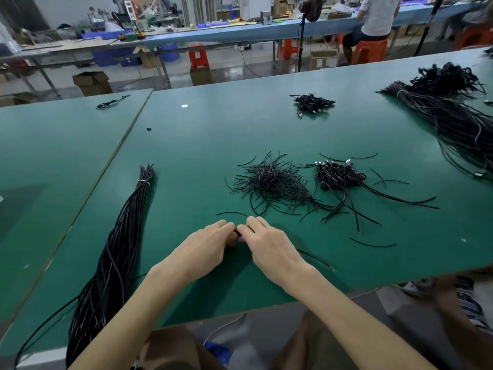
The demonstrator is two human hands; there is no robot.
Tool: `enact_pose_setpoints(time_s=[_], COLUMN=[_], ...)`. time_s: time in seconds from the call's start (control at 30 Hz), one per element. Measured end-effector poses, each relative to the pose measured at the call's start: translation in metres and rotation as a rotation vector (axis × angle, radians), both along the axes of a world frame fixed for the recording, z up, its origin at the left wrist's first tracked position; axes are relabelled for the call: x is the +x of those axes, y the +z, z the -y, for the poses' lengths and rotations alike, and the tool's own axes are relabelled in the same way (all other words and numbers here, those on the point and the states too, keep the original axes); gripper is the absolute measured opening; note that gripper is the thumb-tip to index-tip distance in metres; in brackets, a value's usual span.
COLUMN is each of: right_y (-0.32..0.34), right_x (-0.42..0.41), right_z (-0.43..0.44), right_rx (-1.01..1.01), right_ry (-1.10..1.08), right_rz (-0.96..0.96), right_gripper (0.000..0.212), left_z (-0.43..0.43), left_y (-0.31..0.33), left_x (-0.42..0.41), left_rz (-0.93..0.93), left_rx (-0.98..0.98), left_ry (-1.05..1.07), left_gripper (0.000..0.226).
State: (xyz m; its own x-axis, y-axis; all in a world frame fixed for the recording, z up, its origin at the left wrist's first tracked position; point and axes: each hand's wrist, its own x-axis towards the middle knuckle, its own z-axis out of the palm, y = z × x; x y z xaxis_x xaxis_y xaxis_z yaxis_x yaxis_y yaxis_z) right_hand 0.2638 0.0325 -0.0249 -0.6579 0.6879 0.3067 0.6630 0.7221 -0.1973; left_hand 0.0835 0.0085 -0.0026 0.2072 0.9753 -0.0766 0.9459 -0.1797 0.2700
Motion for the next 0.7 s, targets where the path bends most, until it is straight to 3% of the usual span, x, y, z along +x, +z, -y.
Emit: enact_pose_setpoints(time_s=[0.17,0.3,0.43,0.57,0.7], right_y=[-0.001,-0.002,-0.004,-0.007,0.005], right_x=[-0.002,-0.001,-0.001,0.001,0.007], right_z=[0.001,0.001,0.000,-0.005,-0.012], right_rx=[0.021,0.035,0.050,-0.001,-0.252], right_ry=[-0.012,-0.021,-0.030,-0.015,-0.037], right_rz=[-0.057,-0.098,-0.101,-0.109,-0.289], right_gripper=[0.027,0.019,0.020,0.028,0.037], left_z=[0.008,0.009,0.005,-0.001,-0.003], left_y=[-0.001,-0.003,-0.008,-0.016,-0.025], left_x=[0.000,0.002,0.006,0.007,0.008], left_rz=[-0.012,0.277,0.351,0.286,0.099], left_rx=[0.033,-0.013,-0.008,0.098,0.277], left_ry=[-0.066,0.024,0.062,0.060,0.045], left_gripper=[0.021,0.033,0.034,0.026,0.019])
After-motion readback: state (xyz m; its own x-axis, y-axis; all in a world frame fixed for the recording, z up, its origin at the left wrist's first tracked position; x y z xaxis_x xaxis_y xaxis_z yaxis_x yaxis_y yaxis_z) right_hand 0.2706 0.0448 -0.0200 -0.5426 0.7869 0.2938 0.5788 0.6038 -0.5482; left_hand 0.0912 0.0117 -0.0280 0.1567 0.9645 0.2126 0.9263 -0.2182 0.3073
